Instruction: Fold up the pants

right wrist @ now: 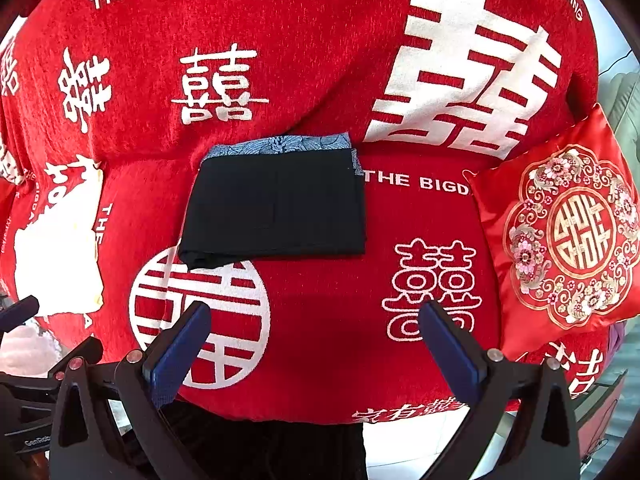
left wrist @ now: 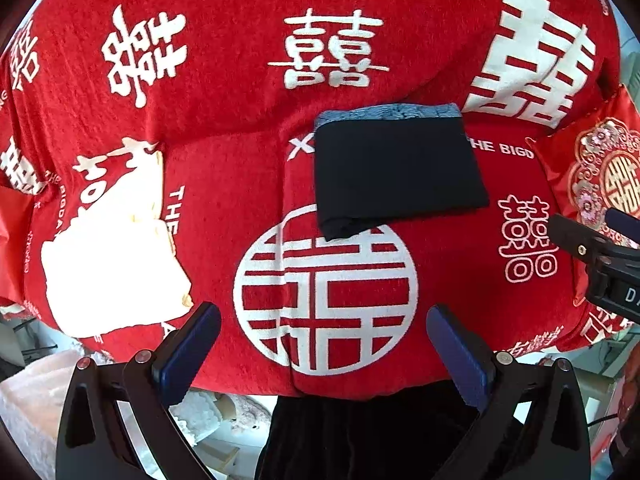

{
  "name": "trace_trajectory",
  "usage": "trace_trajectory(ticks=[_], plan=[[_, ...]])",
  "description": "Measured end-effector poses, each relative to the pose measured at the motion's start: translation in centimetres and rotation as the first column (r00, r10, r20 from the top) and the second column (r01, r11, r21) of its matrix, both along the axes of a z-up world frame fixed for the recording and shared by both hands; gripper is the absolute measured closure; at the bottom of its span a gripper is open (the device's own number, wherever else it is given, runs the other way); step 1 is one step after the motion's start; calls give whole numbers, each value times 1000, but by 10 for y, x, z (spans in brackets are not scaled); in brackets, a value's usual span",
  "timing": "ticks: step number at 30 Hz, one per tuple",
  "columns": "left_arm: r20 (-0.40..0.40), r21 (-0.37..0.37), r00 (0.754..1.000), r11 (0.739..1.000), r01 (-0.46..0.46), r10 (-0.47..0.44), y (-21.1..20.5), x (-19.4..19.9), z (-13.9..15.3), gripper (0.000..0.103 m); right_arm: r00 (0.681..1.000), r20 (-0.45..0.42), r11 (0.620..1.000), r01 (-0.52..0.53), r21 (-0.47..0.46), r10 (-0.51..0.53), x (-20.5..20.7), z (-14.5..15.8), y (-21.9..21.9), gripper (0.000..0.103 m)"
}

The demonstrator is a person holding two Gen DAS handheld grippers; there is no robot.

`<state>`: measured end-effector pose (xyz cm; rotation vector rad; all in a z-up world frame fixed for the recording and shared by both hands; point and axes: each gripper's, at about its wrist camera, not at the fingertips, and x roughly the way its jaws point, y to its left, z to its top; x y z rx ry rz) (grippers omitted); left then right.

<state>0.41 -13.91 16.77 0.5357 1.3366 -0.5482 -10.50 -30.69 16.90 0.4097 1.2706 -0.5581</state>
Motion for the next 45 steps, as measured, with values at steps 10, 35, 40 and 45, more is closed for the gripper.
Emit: trace_trajectory(ticks=[10,35,40,45], plan=[[-14,-15,1000,999,-28,28,2,7,-2,0,1000,-1,1000,5,2,-5,1,-2,-1,0],[-19,33,1000,999,-23,24,-11,17,-22,0,999,-34,999,28,38,-26,3,-22,-18,0],[-27,48,1000,999,-14,16,-16,22,-32,0,999,-48,998,26,52,-24,4,-30,-22,0],[-33,49,999,998,-27,29,-20,40,-53,0,998,-66,997,10,72,-5,4,-47,-30,0]])
